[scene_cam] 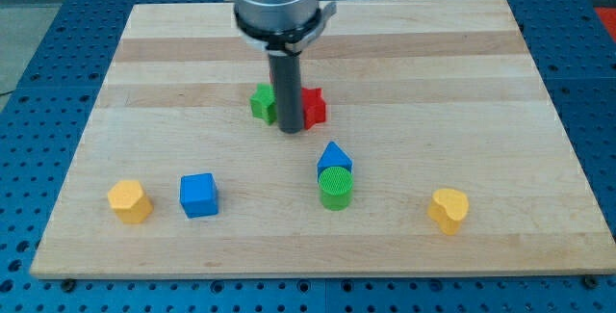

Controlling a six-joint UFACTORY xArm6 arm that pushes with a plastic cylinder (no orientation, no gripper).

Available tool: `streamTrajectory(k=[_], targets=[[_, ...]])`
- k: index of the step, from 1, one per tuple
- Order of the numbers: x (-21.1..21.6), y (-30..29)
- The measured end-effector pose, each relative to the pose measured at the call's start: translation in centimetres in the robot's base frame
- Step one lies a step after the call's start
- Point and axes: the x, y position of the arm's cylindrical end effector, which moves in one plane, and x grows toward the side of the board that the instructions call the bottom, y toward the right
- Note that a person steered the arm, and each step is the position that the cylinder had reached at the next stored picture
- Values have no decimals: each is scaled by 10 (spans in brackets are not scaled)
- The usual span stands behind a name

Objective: Move the green blocks closer to the left of triangle

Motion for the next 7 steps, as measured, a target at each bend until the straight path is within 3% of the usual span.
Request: streamTrajectory(k=[1,3,5,7], targets=[[4,17],[23,129],[104,111],[119,85]])
